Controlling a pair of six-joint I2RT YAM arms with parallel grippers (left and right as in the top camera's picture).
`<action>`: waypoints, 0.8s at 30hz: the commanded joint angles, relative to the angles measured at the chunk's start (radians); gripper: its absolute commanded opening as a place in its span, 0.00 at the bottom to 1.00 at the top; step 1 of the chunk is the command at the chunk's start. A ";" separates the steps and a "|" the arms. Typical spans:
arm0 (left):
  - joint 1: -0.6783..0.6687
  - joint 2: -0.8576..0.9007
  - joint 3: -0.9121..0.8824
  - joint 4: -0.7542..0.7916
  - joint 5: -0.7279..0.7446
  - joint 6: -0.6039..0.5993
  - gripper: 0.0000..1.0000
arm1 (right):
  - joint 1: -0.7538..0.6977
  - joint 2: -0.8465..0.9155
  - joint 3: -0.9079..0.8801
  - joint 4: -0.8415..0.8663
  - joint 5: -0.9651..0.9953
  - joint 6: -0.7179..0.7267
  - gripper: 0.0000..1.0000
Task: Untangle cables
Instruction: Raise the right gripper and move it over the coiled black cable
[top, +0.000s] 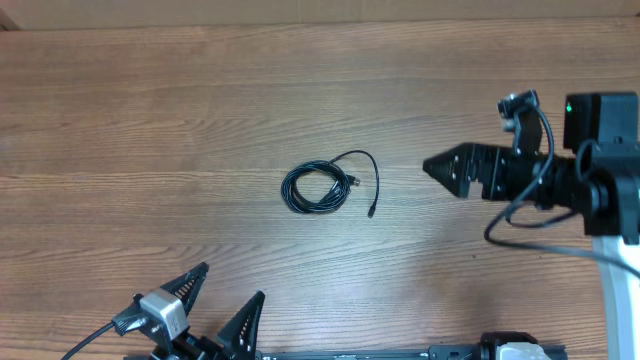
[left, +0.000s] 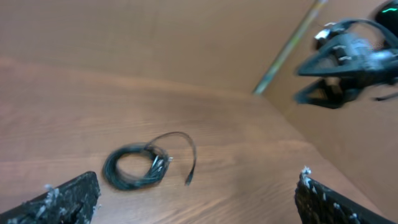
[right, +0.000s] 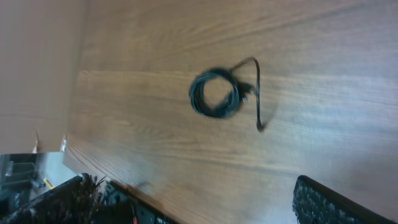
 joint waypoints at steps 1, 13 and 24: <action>-0.002 0.012 0.000 0.068 0.088 -0.018 1.00 | -0.001 0.049 0.022 0.056 -0.065 0.010 1.00; -0.002 0.012 -0.001 0.121 0.137 -0.028 1.00 | 0.179 0.235 0.022 0.234 -0.011 -0.006 1.00; -0.002 0.012 -0.001 0.120 0.137 -0.028 1.00 | 0.340 0.408 0.013 0.358 0.294 0.008 1.00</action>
